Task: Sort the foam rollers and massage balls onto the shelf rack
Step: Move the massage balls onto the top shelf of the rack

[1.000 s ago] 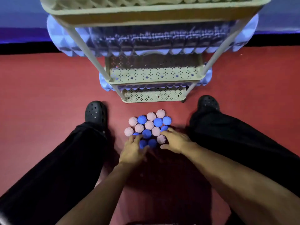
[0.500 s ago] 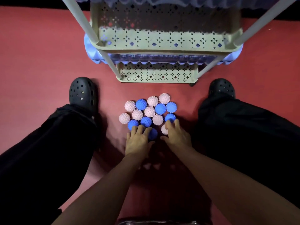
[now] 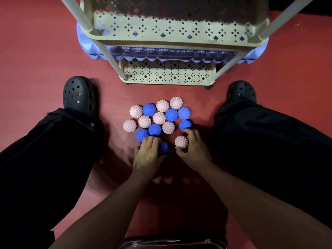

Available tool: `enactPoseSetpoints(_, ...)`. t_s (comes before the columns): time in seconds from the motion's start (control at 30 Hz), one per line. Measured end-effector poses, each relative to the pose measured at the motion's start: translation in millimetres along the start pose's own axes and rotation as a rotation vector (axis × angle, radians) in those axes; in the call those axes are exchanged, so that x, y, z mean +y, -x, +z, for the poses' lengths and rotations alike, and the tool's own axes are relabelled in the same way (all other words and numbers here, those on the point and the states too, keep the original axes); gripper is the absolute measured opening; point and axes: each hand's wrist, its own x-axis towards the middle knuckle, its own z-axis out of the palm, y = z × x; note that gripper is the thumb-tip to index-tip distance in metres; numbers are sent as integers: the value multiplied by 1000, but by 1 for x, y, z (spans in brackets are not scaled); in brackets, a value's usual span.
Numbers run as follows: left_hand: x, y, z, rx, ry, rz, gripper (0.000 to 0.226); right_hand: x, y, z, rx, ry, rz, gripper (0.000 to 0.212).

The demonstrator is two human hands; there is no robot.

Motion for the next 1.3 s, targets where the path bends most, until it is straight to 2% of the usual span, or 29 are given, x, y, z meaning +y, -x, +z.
enactPoseSetpoints(0.17,7,-5,5,-71,-104,-1,66,2,3,2,-33,-50,-5,48)
enactPoseSetpoints(0.33,7,-14,6,-177,-147,45,66,-1,6,1,133,-261,-13,41)
enactPoseSetpoints(0.43,14,-9,1,-118,21,23,66,-4,9,-3,185,-359,26,40)
enactPoseSetpoints(0.53,22,-4,-8,-81,231,-98,62,-9,6,-14,109,-399,92,45)
enactPoseSetpoints(0.7,18,-8,-22,-47,395,-210,55,-16,-18,-22,23,-439,270,59)
enactPoseSetpoints(0.87,6,-14,-25,-85,551,-318,51,-11,-47,-14,-33,-267,398,72)
enactPoseSetpoints(0.97,-1,-16,-20,-125,614,-376,52,-8,-54,-9,-37,-229,429,68)
enactPoseSetpoints(1.07,-3,-18,-17,-134,703,-395,46,-6,-55,-3,2,-245,350,56)
enactPoseSetpoints(1.2,7,-19,-25,-143,810,-440,45,-7,-44,-9,-10,-437,325,41)
enactPoseSetpoints(1.3,22,-17,-46,-156,1010,-494,55,-16,-25,-28,12,-551,324,34)
